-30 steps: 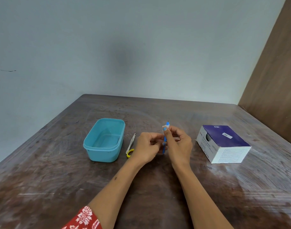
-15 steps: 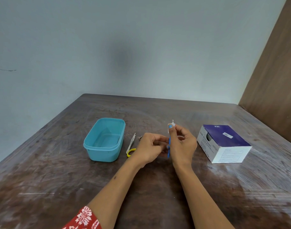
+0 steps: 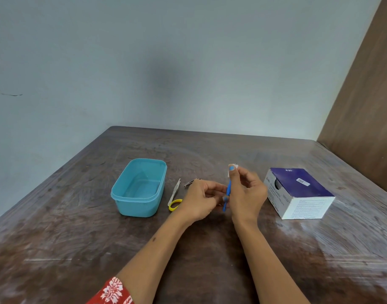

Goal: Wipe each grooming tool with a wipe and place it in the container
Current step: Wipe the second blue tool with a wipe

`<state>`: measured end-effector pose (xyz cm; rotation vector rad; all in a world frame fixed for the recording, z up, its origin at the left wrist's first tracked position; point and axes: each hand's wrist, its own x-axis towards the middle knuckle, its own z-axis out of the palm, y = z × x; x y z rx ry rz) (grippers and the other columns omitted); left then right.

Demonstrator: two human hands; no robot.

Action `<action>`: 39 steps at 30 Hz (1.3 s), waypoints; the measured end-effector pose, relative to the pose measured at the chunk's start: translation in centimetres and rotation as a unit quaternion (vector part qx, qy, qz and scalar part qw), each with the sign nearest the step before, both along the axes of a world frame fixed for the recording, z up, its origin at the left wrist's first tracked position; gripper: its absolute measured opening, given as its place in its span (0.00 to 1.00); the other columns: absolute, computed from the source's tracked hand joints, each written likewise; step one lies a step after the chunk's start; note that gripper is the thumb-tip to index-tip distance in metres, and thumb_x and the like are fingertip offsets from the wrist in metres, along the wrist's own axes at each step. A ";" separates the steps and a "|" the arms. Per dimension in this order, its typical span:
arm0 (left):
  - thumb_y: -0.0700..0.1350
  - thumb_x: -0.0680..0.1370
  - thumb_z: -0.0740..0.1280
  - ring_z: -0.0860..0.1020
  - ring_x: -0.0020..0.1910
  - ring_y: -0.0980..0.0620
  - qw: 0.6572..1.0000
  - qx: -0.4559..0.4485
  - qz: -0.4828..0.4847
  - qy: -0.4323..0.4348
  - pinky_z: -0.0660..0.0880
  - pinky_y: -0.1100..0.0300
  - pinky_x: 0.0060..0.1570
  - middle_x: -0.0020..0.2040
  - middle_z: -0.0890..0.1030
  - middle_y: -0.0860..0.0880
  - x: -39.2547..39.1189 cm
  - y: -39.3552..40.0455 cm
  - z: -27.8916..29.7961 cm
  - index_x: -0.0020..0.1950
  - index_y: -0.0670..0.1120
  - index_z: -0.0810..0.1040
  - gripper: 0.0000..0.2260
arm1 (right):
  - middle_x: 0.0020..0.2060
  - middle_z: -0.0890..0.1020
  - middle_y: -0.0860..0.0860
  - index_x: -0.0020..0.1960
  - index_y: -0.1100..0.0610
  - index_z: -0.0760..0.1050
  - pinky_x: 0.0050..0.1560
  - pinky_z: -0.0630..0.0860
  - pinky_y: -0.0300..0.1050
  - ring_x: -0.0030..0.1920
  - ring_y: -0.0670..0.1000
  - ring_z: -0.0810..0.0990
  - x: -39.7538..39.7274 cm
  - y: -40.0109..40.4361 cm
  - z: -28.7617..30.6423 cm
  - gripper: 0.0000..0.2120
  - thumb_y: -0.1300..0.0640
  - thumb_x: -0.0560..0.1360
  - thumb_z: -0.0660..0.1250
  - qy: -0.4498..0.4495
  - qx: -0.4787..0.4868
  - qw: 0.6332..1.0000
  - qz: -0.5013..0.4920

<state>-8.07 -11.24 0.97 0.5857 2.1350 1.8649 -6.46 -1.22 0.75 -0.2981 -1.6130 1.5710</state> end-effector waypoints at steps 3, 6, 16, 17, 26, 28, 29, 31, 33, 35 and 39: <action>0.32 0.75 0.65 0.82 0.41 0.51 1.000 -0.004 -0.020 -0.008 0.81 0.59 0.43 0.48 0.83 0.39 0.4 0.2 0.0 0.56 0.37 0.79 0.10 | 0.41 0.83 0.51 0.40 0.43 0.78 0.43 0.80 0.55 0.44 0.52 0.82 0.1 0.4 0.2 0.05 0.53 0.72 0.71 0.010 -0.010 1.000 -0.009; 0.32 0.75 0.65 0.83 0.44 0.49 1.000 0.009 0.007 0.005 0.81 0.57 0.44 0.47 0.83 0.41 0.3 0.3 -0.2 0.55 0.38 0.79 0.10 | 0.41 0.83 0.53 0.41 0.46 0.78 0.28 0.78 0.45 0.32 0.46 0.81 0.4 0.2 0.6 0.03 0.53 0.73 0.70 0.001 -0.010 1.000 0.013; 0.32 0.75 0.65 0.83 0.45 0.48 1.000 0.015 0.010 0.008 0.81 0.54 0.47 0.48 0.83 0.41 0.0 0.1 -0.3 0.55 0.39 0.80 0.10 | 0.42 0.82 0.55 0.42 0.49 0.79 0.24 0.77 0.46 0.26 0.47 0.79 0.4 0.1 0.4 0.01 0.52 0.72 0.71 -0.019 -0.009 0.999 0.024; 0.33 0.76 0.65 0.83 0.45 0.49 1.000 0.008 0.012 0.010 0.81 0.56 0.46 0.48 0.83 0.42 0.0 0.2 -0.4 0.55 0.40 0.80 0.10 | 0.42 0.82 0.55 0.42 0.48 0.79 0.23 0.76 0.45 0.27 0.47 0.79 0.5 0.1 0.5 0.01 0.52 0.72 0.70 -0.016 -0.009 1.000 0.022; 0.31 0.76 0.61 0.83 0.44 0.51 0.997 0.038 0.060 0.039 0.81 0.57 0.46 0.45 0.83 0.43 0.0 0.1 -0.2 0.56 0.41 0.79 0.12 | 0.37 0.83 0.50 0.36 0.40 0.79 0.40 0.80 0.58 0.32 0.51 0.82 0.2 -0.1 -0.1 0.04 0.46 0.70 0.71 -0.033 0.031 0.998 0.048; 0.31 0.76 0.62 0.83 0.44 0.49 0.998 0.022 0.050 0.043 0.81 0.55 0.47 0.46 0.83 0.42 0.1 0.2 -0.3 0.56 0.40 0.80 0.12 | 0.38 0.83 0.47 0.38 0.39 0.80 0.41 0.80 0.58 0.36 0.51 0.83 0.0 0.1 -0.3 0.03 0.41 0.68 0.70 -0.017 0.029 0.999 0.036; 0.31 0.76 0.63 0.83 0.44 0.49 0.998 0.016 0.047 0.044 0.81 0.53 0.47 0.46 0.83 0.42 0.1 0.2 -0.4 0.55 0.40 0.80 0.12 | 0.38 0.83 0.46 0.38 0.39 0.80 0.41 0.80 0.58 0.38 0.50 0.83 -0.1 0.2 -0.3 0.04 0.41 0.68 0.70 -0.016 0.029 0.999 0.033; 0.31 0.76 0.62 0.83 0.44 0.49 0.998 0.011 0.047 0.043 0.81 0.52 0.47 0.46 0.83 0.42 0.0 0.2 -0.6 0.55 0.41 0.80 0.12 | 0.39 0.83 0.47 0.40 0.42 0.80 0.43 0.80 0.58 0.41 0.48 0.82 -0.2 0.2 -0.3 0.02 0.46 0.70 0.71 -0.018 0.038 0.999 0.028; 0.30 0.76 0.62 0.83 0.42 0.51 0.998 0.005 0.050 0.044 0.81 0.54 0.46 0.46 0.83 0.43 0.0 0.2 -0.5 0.54 0.40 0.80 0.12 | 0.40 0.83 0.48 0.42 0.46 0.80 0.46 0.79 0.57 0.43 0.47 0.82 -0.2 0.1 -0.3 0.01 0.50 0.72 0.71 -0.020 0.048 0.998 0.022; 0.30 0.75 0.62 0.83 0.39 0.51 0.997 0.008 0.057 0.060 0.81 0.56 0.43 0.43 0.83 0.43 0.3 0.4 -0.4 0.53 0.41 0.80 0.12 | 0.39 0.83 0.46 0.42 0.47 0.80 0.48 0.79 0.57 0.43 0.47 0.82 -0.2 0.1 -0.3 0.01 0.51 0.72 0.71 -0.016 0.050 0.998 0.017; 0.31 0.75 0.64 0.83 0.42 0.48 0.994 0.010 0.076 0.083 0.81 0.55 0.46 0.43 0.83 0.44 0.7 0.8 -0.4 0.53 0.40 0.81 0.11 | 0.39 0.81 0.44 0.43 0.48 0.80 0.50 0.79 0.52 0.44 0.47 0.81 -0.1 0.1 0.0 0.01 0.54 0.73 0.70 -0.006 0.050 0.999 0.014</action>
